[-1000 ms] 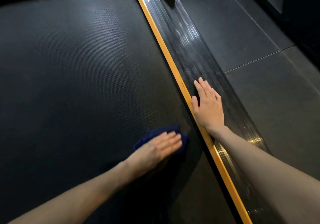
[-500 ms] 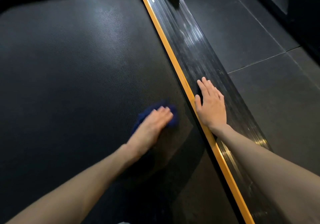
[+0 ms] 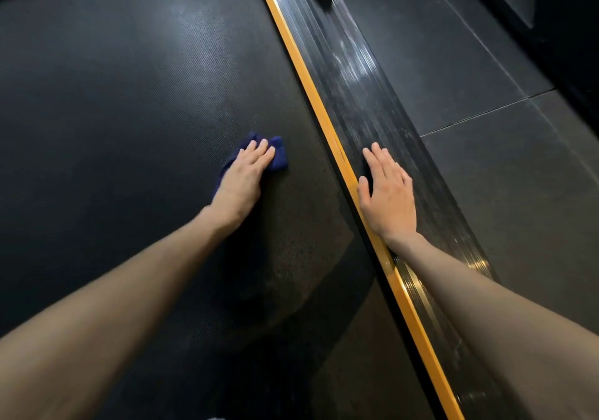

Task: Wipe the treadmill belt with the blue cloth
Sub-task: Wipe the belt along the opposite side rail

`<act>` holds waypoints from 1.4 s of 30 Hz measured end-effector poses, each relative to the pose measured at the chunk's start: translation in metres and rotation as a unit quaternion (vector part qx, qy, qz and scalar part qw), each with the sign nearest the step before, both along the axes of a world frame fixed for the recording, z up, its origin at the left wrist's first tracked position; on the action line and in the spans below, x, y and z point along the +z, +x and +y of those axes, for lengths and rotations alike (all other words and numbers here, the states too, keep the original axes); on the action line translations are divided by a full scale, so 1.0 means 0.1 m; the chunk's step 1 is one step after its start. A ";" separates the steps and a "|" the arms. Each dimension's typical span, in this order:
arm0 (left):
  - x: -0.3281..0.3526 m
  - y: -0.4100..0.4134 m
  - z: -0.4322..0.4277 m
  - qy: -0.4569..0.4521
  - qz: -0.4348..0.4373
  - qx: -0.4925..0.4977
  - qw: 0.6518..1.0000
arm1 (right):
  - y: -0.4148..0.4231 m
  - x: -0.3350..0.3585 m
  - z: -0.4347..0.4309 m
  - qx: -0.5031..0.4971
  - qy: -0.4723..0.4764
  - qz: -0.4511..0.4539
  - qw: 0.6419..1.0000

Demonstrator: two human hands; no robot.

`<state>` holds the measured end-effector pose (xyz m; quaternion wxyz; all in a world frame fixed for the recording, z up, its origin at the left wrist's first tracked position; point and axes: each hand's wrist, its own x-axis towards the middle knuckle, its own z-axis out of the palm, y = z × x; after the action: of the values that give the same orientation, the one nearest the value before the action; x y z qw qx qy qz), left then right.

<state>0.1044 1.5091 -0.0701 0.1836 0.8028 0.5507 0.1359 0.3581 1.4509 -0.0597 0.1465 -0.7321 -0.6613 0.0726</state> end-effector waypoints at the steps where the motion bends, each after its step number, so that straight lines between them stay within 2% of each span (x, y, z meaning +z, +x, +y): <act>1: 0.02 0.13 -0.09 0.009 -0.019 0.023 1.000 | 0.00 0.00 0.00 0.000 0.001 -0.001 1.000; 2: -0.01 0.23 -0.22 0.035 -0.037 -0.001 0.999 | 0.00 0.00 0.00 0.000 0.003 -0.001 1.000; 4: -0.08 0.42 -0.58 0.040 -0.040 -0.150 0.987 | 0.01 0.00 -0.01 0.005 0.004 -0.003 1.000; 6: -0.03 0.46 -0.87 0.015 0.005 -0.322 0.947 | 0.02 -0.01 -0.02 0.011 0.010 -0.004 1.000; 7: -0.02 0.44 -0.91 0.005 0.030 -0.374 0.927 | 0.03 0.00 -0.02 0.012 0.012 -0.003 1.000; 10: 0.02 0.37 -0.58 0.033 0.059 -0.413 0.908 | 0.02 -0.01 -0.02 0.013 0.014 -0.001 1.000; 13: 0.06 0.36 -0.21 0.021 0.088 -0.349 0.933 | 0.02 0.00 -0.02 0.011 0.011 0.000 1.000; 16: 0.12 0.36 0.01 0.017 0.100 -0.199 0.975 | 0.01 0.01 -0.02 0.003 0.004 -0.004 1.000; 18: 0.15 0.34 0.11 0.013 0.118 -0.142 0.983 | 0.00 0.00 -0.01 -0.001 0.002 -0.008 1.000; 20: 0.16 0.35 0.07 0.005 0.115 -0.127 0.985 | 0.00 -0.01 0.00 0.000 -0.001 -0.011 1.000; 22: 0.14 0.37 -0.13 0.001 0.099 -0.163 0.982 | 0.01 -0.01 -0.01 0.002 -0.004 -0.010 1.000; 24: 0.05 0.40 -0.46 0.038 0.073 -0.251 0.965 | 0.01 -0.01 -0.01 0.005 -0.002 -0.009 1.000; 26: 0.01 0.43 -0.83 0.066 0.041 -0.359 0.930 | 0.02 -0.01 -0.02 0.011 0.001 -0.009 1.000; 28: -0.01 0.45 -1.04 0.046 0.048 -0.453 0.889 | 0.02 -0.01 -0.02 0.012 0.003 -0.007 1.000; 30: -0.01 0.41 -0.96 0.059 0.061 -0.479 0.874 | 0.02 0.00 -0.02 0.012 0.000 -0.006 1.000; 31: 0.01 0.39 -0.84 0.082 0.059 -0.464 0.880 | 0.02 0.00 -0.02 0.010 -0.001 -0.008 1.000; 33: 0.01 0.32 -0.53 0.096 0.082 -0.381 0.916 | 0.02 0.00 -0.02 0.006 -0.005 -0.009 1.000; 36: 0.11 0.16 -0.05 0.069 0.102 -0.227 0.966 | 0.00 0.00 -0.01 -0.001 -0.008 -0.005 1.000; 38: 0.16 0.15 0.09 0.038 0.107 -0.148 0.982 | -0.01 0.00 0.00 -0.003 -0.007 -0.006 1.000; 40: 0.16 0.21 0.03 0.030 0.074 -0.114 0.990 | -0.01 0.01 0.00 -0.006 -0.009 -0.006 1.000; 42: 0.06 0.25 -0.17 0.046 0.026 -0.136 0.989 | -0.02 0.02 -0.01 -0.004 -0.012 -0.011 1.000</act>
<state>0.1296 1.4917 -0.0637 0.1489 0.8809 0.4346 0.1139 0.3563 1.4495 -0.0579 0.1302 -0.7372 -0.6591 0.0720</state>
